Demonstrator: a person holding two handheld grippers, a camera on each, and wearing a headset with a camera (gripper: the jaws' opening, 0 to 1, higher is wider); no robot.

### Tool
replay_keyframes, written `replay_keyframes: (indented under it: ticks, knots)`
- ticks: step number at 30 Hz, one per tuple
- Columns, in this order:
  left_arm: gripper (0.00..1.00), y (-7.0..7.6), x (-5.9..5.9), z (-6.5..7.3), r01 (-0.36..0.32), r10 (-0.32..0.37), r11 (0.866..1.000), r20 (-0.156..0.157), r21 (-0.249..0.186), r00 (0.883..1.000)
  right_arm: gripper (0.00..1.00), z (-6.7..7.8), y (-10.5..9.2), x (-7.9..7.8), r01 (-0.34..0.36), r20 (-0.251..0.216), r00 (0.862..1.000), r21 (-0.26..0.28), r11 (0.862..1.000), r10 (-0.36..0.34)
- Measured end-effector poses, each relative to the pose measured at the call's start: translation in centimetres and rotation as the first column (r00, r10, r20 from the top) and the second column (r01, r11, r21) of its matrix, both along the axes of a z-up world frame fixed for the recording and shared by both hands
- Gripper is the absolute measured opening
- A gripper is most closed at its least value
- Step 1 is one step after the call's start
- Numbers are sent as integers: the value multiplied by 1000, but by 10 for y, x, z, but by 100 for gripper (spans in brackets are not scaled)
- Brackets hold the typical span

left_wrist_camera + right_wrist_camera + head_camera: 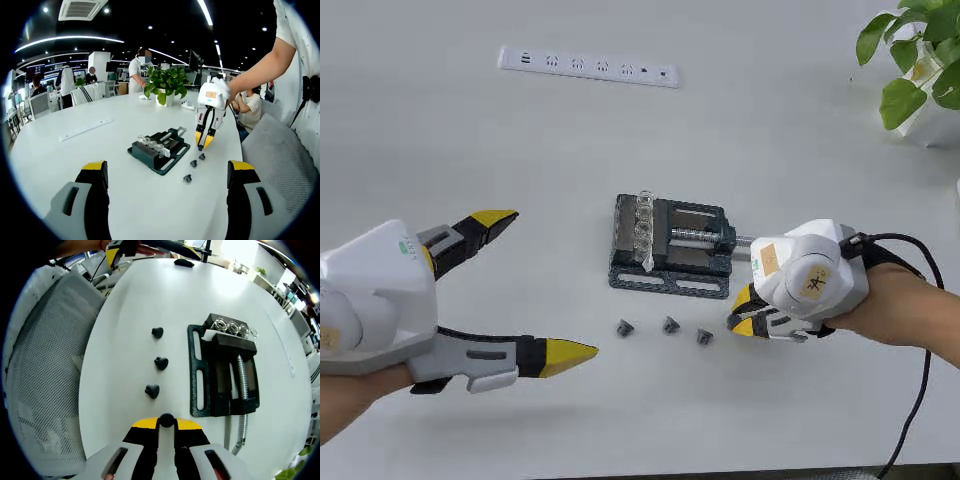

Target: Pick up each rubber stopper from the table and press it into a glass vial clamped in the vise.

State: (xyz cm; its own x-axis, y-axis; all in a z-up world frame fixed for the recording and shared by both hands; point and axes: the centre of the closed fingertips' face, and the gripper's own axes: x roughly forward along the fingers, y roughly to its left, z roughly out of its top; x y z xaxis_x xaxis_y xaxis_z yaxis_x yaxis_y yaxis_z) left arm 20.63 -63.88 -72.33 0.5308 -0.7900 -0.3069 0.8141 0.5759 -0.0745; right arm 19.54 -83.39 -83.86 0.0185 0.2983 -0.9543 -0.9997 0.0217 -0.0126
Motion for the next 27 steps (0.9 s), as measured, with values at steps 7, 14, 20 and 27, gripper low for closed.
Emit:
replay_keyframes:
  ticks: [7, 14, 20, 27]
  knots:
    - [99, 0, 0, 0, 3, -3, 1000, 1, 0, 1000, 7, 6, 3, 0, 7, 7, 1000, 13, 1000, -7]
    - [99, -1, 0, 0, 12, -12, 1000, 2, 6, 1000, 7, 24, 12, 6, 15, 16, 1000, 45, 999, -16]
    - [99, -1, -1, 0, 28, -28, 999, 3, 17, 1000, 7, 46, 26, 12, 22, 21, 999, 88, 996, -24]
    - [99, 2, -1, 0, 51, -52, 998, 7, 41, 999, 7, 73, 48, 32, 26, 39, 999, 142, 990, -32]
